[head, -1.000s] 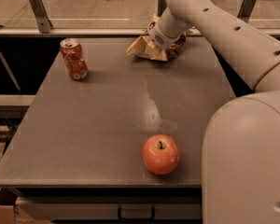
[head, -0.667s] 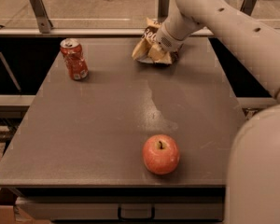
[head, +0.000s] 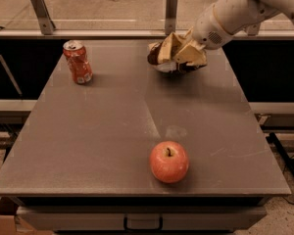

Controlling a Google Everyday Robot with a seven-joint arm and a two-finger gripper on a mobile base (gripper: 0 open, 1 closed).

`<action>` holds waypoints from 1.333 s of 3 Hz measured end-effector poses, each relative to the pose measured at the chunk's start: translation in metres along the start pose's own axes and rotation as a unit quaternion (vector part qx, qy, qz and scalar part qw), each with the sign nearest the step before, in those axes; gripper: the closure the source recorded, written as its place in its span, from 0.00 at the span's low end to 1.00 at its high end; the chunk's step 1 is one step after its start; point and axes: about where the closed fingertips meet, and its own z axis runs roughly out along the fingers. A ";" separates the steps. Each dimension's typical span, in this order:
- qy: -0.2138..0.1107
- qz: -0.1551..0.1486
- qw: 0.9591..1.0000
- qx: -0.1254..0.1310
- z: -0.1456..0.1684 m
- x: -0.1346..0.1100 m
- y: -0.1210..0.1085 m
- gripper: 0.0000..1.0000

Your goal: Move brown chip bag near apple

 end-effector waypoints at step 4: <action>0.018 -0.216 0.954 -0.206 -0.064 0.076 0.149 0.83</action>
Offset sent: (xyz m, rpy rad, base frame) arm -0.1581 -0.0467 -0.0241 -0.1145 0.1673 0.4436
